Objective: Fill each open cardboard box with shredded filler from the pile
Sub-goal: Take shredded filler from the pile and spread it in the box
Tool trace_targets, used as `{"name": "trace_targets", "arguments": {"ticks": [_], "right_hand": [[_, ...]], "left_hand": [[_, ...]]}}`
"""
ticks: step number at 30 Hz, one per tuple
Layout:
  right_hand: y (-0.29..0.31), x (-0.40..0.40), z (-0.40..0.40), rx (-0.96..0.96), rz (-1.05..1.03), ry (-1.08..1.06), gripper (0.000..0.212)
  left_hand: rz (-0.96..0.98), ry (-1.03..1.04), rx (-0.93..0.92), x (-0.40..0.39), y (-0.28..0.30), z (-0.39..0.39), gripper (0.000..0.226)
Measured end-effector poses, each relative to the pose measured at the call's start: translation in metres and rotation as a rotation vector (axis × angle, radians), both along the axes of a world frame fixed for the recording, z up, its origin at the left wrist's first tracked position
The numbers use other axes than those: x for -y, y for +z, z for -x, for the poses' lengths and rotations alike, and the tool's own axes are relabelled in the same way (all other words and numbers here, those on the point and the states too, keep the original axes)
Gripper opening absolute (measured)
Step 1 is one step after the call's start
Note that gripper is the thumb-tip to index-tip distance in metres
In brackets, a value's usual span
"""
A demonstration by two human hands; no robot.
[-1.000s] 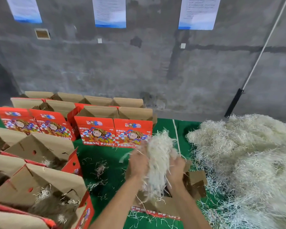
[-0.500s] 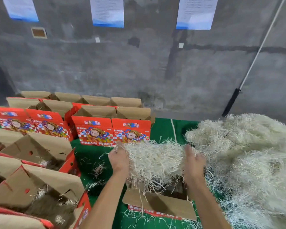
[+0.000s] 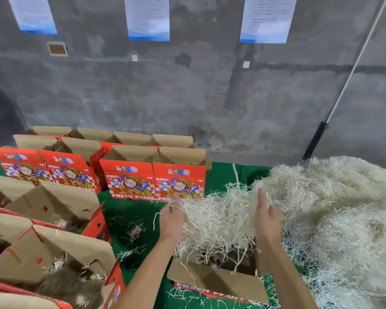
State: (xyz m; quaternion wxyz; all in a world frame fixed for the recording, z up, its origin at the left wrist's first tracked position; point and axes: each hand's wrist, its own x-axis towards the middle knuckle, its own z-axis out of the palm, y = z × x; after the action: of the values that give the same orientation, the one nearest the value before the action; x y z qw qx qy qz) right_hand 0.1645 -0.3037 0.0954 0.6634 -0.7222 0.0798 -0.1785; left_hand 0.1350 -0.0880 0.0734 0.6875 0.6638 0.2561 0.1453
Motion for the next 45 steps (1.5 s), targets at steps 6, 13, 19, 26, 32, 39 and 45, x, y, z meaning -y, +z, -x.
{"name": "trace_targets", "arguments": {"ticks": [6, 13, 19, 26, 32, 39, 45], "right_hand": [[0.022, -0.052, 0.032, -0.092, 0.302, 0.718, 0.084], [0.023, 0.002, 0.02, 0.044, 0.075, 0.317, 0.044], [-0.014, -0.036, 0.03, -0.175, 0.147, 0.283, 0.043], [-0.016, -0.022, 0.008, -0.126, 0.034, 0.14, 0.044], [-0.03, -0.026, -0.005, -0.238, -0.006, 0.11, 0.03], [-0.023, -0.016, -0.004, -0.253, -0.034, 0.067, 0.024], [-0.031, -0.018, -0.002, -0.285, 0.048, 0.152, 0.028]], "left_hand": [[0.177, -0.412, -0.094, 0.041, 0.014, 0.002, 0.089], [0.194, -0.075, -0.064, 0.018, 0.015, -0.008, 0.117], [0.15, -0.168, -0.129, 0.052, 0.005, -0.009, 0.096], [0.325, -0.048, -0.041, 0.035, -0.002, -0.005, 0.092], [0.133, 0.025, -0.02, 0.034, -0.007, -0.008, 0.055], [0.136, 0.002, -0.043, 0.036, -0.007, -0.008, 0.033], [0.133, 0.016, -0.002, 0.046, -0.006, -0.011, 0.037]]}}
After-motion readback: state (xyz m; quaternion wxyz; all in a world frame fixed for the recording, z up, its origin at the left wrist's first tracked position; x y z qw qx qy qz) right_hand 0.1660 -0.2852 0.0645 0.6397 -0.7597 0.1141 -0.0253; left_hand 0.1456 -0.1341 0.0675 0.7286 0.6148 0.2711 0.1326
